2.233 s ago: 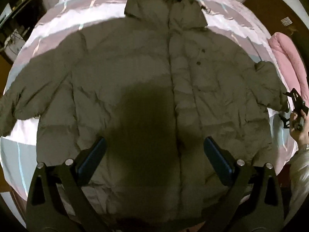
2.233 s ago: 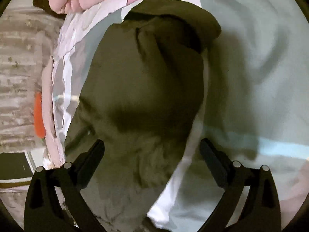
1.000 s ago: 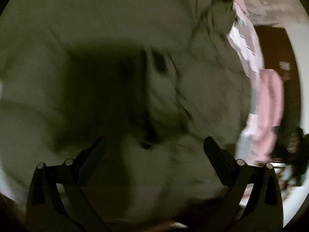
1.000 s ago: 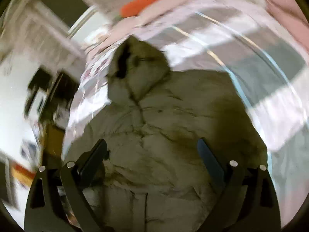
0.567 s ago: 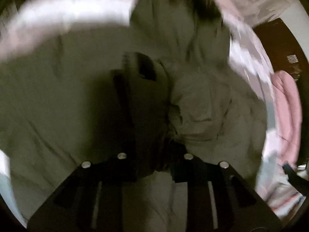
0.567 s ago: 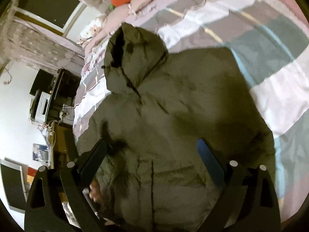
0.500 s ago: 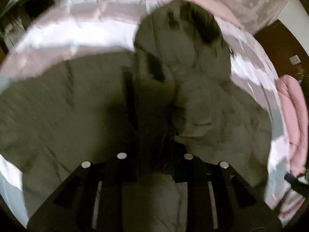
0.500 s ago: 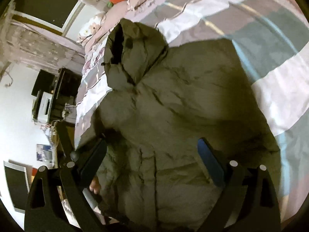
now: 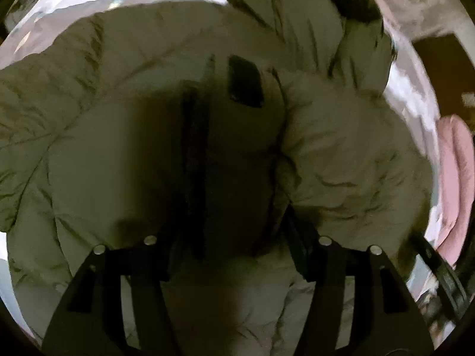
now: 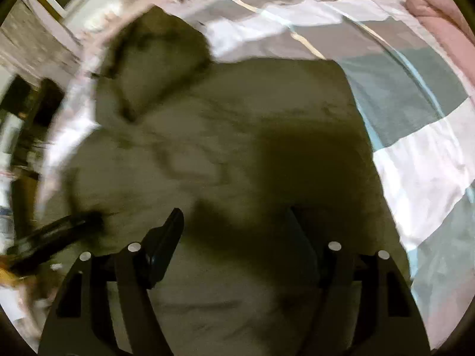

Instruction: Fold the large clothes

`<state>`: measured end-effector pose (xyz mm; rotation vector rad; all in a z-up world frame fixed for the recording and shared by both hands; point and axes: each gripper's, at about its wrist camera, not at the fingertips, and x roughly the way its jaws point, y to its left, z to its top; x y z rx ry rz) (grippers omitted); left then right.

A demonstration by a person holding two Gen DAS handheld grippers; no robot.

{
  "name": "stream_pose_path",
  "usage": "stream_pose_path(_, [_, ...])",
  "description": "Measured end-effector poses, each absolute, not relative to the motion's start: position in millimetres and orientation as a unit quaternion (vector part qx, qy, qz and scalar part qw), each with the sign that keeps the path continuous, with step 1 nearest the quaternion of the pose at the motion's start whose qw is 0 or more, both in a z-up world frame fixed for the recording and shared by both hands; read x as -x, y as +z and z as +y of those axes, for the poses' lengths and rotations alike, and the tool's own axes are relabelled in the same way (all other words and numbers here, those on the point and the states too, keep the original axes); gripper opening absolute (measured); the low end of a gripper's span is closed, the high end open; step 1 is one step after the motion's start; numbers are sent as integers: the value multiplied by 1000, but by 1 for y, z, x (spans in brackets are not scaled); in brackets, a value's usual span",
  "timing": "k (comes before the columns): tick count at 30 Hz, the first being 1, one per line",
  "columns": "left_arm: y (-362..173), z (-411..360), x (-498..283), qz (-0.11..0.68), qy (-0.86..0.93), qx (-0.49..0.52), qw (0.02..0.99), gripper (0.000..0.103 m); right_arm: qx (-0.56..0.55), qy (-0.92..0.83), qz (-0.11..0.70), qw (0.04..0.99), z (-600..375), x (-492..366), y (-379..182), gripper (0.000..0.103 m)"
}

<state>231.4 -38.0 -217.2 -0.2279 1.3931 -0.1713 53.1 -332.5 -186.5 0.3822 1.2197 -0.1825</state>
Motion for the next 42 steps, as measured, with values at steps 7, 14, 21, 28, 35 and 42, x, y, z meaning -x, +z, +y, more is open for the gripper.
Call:
stream_pose_path(7, [-156,13,-215,533,-116,185,817,101,-235,-63,568,786,-342,-41,-173,73])
stream_pose_path(14, [-151,208,-172,431,111,404,799,101,-338,32,609,716,-322,-3,-150,83])
stream_pose_path(21, [-211,365,-101,366,281,569,681,101,-208,3,613,762,-294,-1,-136,83])
stream_pose_path(28, [-254,424,-70,333,346,630,610,101,-208,-2,611,764,-301,-4,-143,83])
stream_pose_path(35, [-219,435,-80,298,277,593,694,7,-177,-10,596,783,-298,-7,-135,83])
stream_pose_path(42, [-79,315,-124,267,113,420,860,7,-196,-15,594,780,-300,-9,-133,83])
